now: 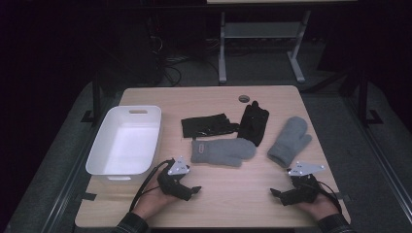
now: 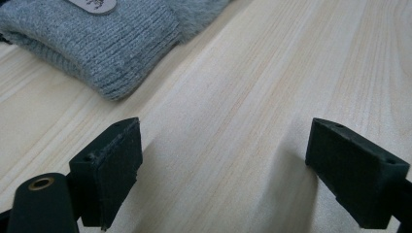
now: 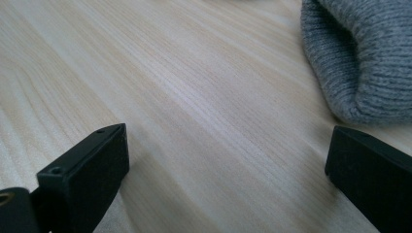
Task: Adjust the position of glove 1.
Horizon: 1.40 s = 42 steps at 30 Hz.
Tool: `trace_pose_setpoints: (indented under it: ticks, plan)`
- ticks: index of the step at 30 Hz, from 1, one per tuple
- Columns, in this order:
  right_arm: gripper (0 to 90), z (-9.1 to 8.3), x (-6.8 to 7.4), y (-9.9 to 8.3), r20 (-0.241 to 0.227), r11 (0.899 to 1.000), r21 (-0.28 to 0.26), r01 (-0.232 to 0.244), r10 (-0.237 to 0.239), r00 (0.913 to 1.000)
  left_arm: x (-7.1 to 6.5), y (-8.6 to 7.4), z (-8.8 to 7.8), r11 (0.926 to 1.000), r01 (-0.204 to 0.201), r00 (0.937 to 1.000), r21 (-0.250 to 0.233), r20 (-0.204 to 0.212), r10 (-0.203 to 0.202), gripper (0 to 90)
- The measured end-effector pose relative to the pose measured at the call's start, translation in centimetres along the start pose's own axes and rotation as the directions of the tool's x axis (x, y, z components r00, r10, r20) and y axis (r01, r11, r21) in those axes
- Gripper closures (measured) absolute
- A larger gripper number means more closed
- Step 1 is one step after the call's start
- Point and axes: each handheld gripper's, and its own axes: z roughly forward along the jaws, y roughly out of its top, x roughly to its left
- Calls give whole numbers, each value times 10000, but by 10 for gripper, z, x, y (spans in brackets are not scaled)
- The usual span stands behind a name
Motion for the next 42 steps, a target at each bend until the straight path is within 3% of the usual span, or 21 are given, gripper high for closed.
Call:
trace_pose_setpoints:
  ticks: [5, 7, 9, 12, 14, 16, 21, 30, 33, 42]
  plan:
    - [19, 0, 0, 0, -1, 10000, -2, -5, 5, 10000, -1, 4, 0, 9997, 13, 10000, 248, 16, -13, 146]
    - [19, 0, 0, 0, 2, 10000, 2, -8, 8, 10000, -2, 6, -2, 9997, -32, 10000, 250, 59, 31, 319]
    - [19, 0, 0, 0, 3, 10000, 1, -5, 5, 10000, -4, 11, -4, 9987, -53, 9999, 498, 98, 48, 439]
    - [19, 0, 0, 0, 4, 10000, -2, 1, -1, 10000, -4, 15, -6, 9989, -86, 9998, 465, 205, 77, 631]
    - [19, 0, 0, 0, 3, 10000, -3, 4, -4, 10000, -3, 24, -8, 9991, 160, 9995, 404, 251, -170, 765]
    - [19, 0, 0, 0, 1, 10000, -3, 6, -6, 10000, -2, 31, -7, 9981, 151, 9994, 592, 304, -169, 895]
    - [19, 0, 0, 0, -2, 10000, -9, 26, -26, 10000, 1, 44, -6, 9975, 9, 9997, 702, 242, -26, 899]
    - [19, 0, 0, 0, -1, 10000, -10, 21, -21, 10000, 16, 81, 6, 9999, -154, 9998, 47, -107, 155, 899]
    - [19, 0, 0, 0, -4, 10000, -11, 19, -19, 10000, 23, 90, 14, 9997, -215, 9996, 65, -197, 216, 899]
    - [19, 0, 0, 0, 6, 10000, -3, -10, 10, 10000, 40, 100, 40, 9994, -151, 9991, 324, -395, 164, 899]
